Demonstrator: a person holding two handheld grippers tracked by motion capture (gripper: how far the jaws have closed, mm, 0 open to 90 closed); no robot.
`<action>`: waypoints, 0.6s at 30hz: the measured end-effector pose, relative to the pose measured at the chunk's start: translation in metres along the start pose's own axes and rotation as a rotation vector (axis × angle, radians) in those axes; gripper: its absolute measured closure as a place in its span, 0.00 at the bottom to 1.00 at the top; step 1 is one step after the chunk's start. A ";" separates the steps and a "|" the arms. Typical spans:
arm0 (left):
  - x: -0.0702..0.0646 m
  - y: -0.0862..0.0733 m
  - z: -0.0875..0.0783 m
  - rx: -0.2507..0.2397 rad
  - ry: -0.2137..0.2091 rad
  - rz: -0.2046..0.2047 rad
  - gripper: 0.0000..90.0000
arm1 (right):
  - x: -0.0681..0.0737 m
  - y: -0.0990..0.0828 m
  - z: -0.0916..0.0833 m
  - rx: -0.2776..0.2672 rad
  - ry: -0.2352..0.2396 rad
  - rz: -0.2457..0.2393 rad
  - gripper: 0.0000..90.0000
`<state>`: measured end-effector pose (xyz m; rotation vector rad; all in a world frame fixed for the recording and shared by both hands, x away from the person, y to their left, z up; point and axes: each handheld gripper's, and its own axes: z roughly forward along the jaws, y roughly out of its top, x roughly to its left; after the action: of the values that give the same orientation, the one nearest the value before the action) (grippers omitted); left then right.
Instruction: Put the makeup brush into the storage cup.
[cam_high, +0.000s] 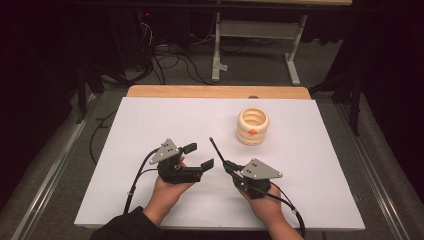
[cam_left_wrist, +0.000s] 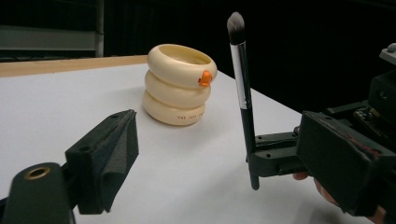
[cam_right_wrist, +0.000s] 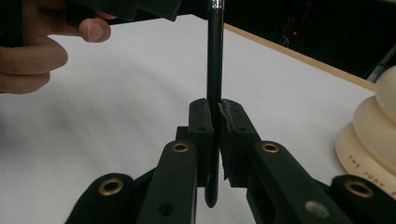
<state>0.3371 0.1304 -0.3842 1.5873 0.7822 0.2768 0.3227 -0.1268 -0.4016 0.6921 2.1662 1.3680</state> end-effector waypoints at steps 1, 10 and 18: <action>0.000 0.000 0.000 -0.002 -0.002 -0.004 0.18 | 0.003 0.000 0.002 0.000 0.007 -0.008 0.96; 0.003 0.000 0.000 -0.017 0.003 -0.017 0.29 | 0.010 0.002 0.006 0.008 0.013 -0.025 0.96; 0.004 0.000 -0.003 -0.030 -0.007 -0.019 0.46 | 0.015 0.006 0.013 0.006 0.019 -0.037 0.96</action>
<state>0.3387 0.1352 -0.3852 1.5512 0.7842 0.2681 0.3206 -0.1058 -0.4030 0.6408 2.1879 1.3546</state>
